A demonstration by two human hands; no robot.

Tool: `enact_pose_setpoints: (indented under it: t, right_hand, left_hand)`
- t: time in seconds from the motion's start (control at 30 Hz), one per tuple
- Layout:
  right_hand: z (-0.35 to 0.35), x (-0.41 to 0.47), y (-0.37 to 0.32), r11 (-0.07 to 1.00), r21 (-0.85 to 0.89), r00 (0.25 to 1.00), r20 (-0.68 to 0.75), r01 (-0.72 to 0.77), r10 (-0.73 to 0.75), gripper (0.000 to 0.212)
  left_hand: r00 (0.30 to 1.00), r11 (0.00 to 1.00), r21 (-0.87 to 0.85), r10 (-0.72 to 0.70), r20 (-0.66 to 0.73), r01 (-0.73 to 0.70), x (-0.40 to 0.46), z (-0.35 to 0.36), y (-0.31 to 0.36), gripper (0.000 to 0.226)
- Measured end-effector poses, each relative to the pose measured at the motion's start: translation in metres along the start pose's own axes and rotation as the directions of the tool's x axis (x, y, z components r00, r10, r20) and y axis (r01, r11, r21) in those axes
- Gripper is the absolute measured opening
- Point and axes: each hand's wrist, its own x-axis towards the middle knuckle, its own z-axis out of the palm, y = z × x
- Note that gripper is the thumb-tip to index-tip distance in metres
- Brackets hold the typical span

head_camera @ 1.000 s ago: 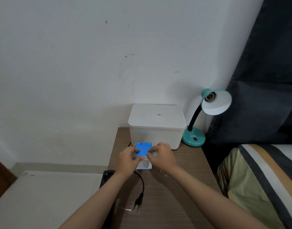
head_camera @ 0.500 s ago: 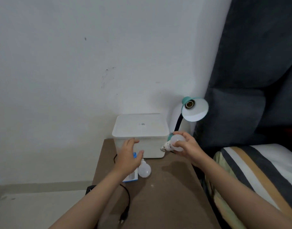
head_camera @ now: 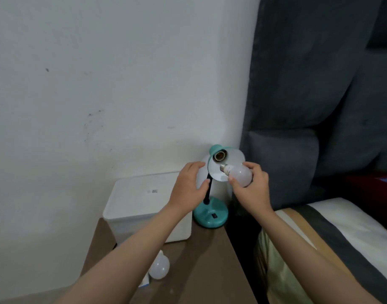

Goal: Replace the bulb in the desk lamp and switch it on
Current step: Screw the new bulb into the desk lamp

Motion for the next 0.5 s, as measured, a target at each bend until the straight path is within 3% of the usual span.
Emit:
enact_pose_setpoints:
  t: [0.17,0.37,0.5]
  right_hand:
    - [0.018,0.018,0.017,0.990,-0.028,0.990,-0.009,0.139,-0.139,0.055]
    - [0.034,0.035,0.029,0.936,-0.198,0.950,-0.057,0.290,-0.306,0.055]
    - [0.045,0.039,0.032,0.906,-0.197,0.919,-0.048,0.375,-0.390,0.055]
  left_hand:
    - [1.000,0.997,-0.075,0.012,-0.015,-0.013,0.033,0.022,-0.006,0.039]
    - [0.997,0.982,-0.190,-0.024,-0.073,0.010,0.043,0.040,-0.016,0.038]
    - [0.993,0.977,-0.211,-0.046,-0.113,0.021,0.046,0.045,-0.020,0.040]
